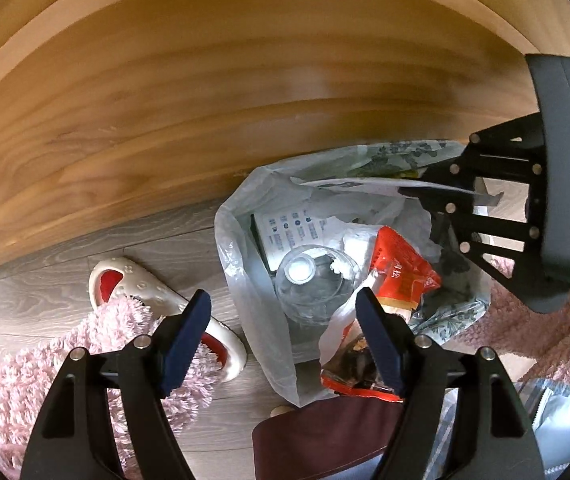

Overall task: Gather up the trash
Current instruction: 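Lower the dog food packet into the trash bag with the right tool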

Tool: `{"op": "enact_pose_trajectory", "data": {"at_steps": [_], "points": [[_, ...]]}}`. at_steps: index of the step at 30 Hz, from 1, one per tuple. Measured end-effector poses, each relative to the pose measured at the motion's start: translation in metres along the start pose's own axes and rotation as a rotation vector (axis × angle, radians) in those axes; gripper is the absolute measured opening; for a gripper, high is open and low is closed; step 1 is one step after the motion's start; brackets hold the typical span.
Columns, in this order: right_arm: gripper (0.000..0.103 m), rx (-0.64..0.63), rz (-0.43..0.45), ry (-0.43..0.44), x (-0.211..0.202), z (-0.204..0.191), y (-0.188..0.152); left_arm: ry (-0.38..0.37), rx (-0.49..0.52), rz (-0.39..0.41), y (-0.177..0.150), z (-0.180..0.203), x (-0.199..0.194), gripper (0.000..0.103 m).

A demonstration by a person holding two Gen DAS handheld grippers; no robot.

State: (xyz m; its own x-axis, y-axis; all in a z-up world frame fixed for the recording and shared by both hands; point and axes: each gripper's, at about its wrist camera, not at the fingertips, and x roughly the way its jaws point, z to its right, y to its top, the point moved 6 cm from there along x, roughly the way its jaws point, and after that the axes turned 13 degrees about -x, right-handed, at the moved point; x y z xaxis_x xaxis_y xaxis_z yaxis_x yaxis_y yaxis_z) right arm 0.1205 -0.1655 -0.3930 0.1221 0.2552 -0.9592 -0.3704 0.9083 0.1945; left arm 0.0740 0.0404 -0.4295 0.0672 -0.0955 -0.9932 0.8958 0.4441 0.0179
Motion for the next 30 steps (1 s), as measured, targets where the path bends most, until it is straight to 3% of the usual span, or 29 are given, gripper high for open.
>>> {"op": "enact_pose_trajectory", "data": {"at_steps": [4,9,11,13,20,30], "points": [[0.002,-0.023,0.009,-0.007,0.007,-0.003,0.004,-0.003,-0.006,-0.003,0.0,-0.001,0.001,0.072],[0.002,-0.026,0.088,0.128,-0.011,-0.016,0.02,-0.016,-0.032,0.002,0.004,-0.007,-0.002,0.072],[0.002,-0.026,0.11,0.141,-0.014,-0.016,0.024,-0.026,-0.055,0.001,0.005,-0.01,-0.003,0.072],[0.002,-0.036,0.107,0.125,-0.011,-0.012,0.026,-0.026,-0.063,-0.002,0.006,-0.013,-0.003,0.072],[0.002,-0.221,0.019,-0.108,0.02,-0.01,0.014,-0.023,-0.069,-0.012,0.005,-0.016,0.001,0.072],[0.002,-0.309,-0.05,-0.125,0.054,-0.016,-0.001,-0.032,-0.067,-0.023,0.004,-0.016,0.004,0.072]]}}
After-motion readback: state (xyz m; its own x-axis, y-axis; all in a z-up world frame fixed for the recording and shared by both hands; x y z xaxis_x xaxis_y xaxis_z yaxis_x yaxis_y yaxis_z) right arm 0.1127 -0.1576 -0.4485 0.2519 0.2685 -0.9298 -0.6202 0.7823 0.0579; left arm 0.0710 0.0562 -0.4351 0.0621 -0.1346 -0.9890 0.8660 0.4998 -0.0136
